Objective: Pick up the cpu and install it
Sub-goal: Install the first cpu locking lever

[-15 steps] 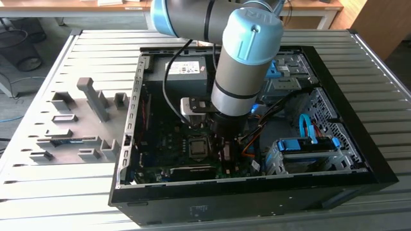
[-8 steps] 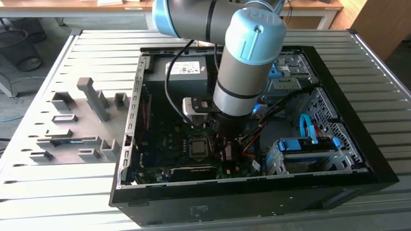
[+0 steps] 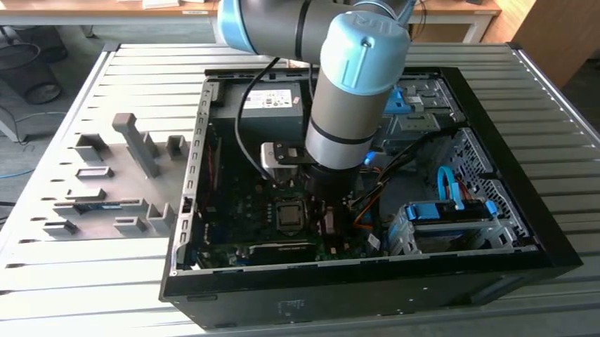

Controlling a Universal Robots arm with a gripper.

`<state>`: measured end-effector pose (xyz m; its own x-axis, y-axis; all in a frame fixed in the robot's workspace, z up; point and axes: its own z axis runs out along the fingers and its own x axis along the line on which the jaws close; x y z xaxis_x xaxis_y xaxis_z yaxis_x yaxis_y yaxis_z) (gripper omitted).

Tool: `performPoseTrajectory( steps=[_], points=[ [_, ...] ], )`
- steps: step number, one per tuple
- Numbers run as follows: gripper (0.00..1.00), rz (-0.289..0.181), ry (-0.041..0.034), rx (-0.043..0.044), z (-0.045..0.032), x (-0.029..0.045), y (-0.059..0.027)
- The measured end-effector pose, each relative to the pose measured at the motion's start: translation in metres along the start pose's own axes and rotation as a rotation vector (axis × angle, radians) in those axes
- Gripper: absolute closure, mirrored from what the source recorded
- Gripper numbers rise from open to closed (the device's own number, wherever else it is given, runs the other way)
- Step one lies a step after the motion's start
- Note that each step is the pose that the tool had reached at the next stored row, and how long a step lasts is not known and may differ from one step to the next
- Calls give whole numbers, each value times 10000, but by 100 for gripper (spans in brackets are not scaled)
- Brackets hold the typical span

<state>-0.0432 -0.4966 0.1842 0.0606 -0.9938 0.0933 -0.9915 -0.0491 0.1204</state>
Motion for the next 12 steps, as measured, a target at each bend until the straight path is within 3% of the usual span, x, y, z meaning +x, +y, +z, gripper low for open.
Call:
performPoseTrajectory(
  steps=[3,9,12],
  points=[
    [90,0,-14,9,-29,2,7],
    [90,-3,-34,9,-257,23,35],
    [90,-5,-51,10,-297,-2,38]
  ],
)
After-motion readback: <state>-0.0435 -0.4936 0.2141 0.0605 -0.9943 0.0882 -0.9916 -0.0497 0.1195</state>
